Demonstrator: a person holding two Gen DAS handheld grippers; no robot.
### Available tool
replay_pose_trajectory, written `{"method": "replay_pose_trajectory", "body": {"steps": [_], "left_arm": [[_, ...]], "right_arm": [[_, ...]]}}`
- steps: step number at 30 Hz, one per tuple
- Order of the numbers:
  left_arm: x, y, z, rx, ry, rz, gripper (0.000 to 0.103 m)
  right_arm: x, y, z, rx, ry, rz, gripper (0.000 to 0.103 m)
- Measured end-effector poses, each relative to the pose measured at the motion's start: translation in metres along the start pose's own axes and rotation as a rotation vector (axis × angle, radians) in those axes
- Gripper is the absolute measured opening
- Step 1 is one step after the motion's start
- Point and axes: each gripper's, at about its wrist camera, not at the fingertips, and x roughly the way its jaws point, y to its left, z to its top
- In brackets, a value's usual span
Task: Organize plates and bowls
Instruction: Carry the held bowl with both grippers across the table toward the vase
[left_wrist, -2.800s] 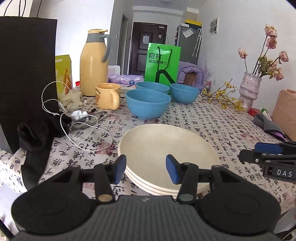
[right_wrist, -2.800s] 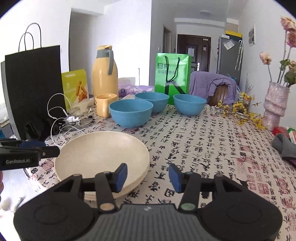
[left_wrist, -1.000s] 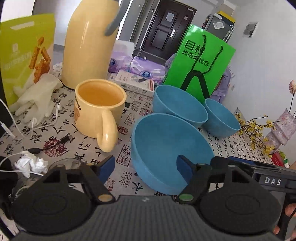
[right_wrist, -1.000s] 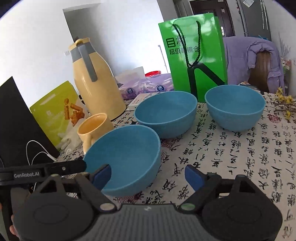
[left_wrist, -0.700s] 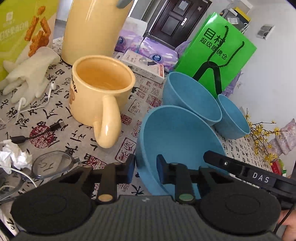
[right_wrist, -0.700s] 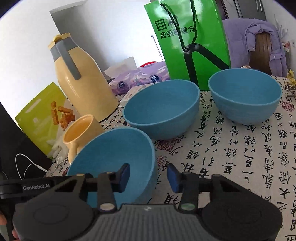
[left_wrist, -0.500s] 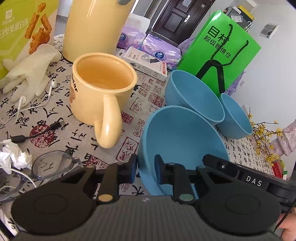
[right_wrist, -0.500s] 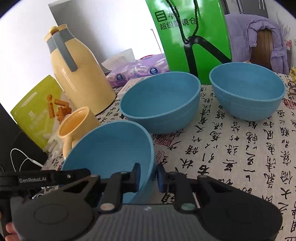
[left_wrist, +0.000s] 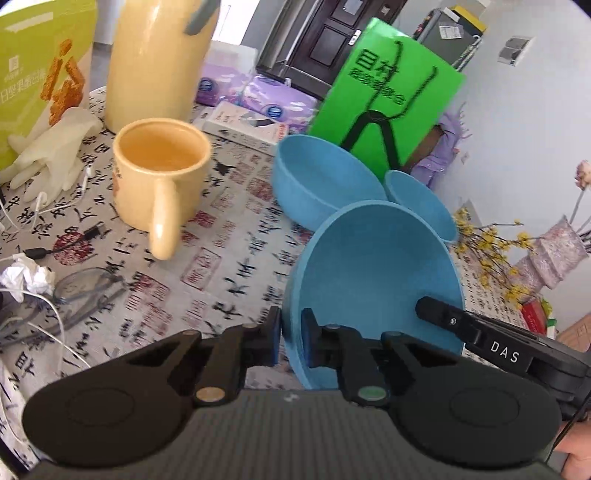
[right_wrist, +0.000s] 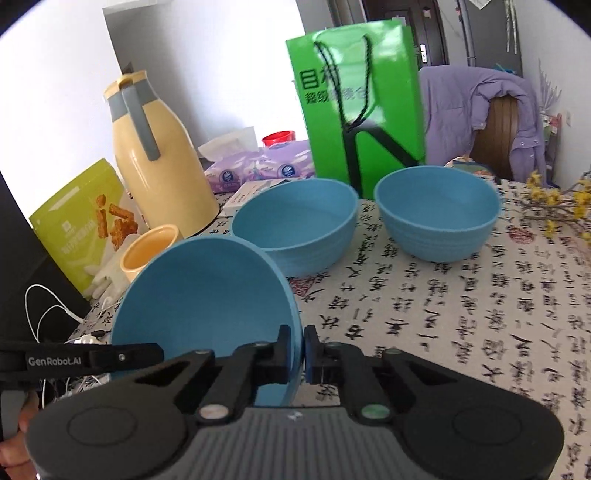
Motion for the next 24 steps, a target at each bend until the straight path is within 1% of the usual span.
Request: {"method": "replay_pose_trajectory", "body": {"steps": [6, 9, 14, 20, 24], "left_arm": [[-0.012, -0.057, -0.025, 0.052, 0.015, -0.053, 0.011], [-0.014, -0.091, -0.043, 0.085, 0.026, -0.082, 0.011], [-0.016, -0.142, -0.077, 0.137, 0.049, -0.122, 0.012], [-0.017, -0.180, -0.116, 0.163, 0.095, -0.158, 0.011], [-0.023, -0.190, -0.139, 0.161, 0.108, -0.169, 0.011]], "right_arm": [[-0.060, -0.030, -0.017, 0.006, -0.048, -0.063, 0.006], [-0.094, -0.053, -0.030, 0.010, -0.069, -0.100, 0.006], [-0.145, -0.094, -0.056, 0.051, -0.083, -0.157, 0.006], [-0.191, -0.132, -0.084, 0.085, -0.082, -0.205, 0.006], [-0.213, -0.144, -0.103, 0.092, -0.080, -0.217, 0.006]]}}
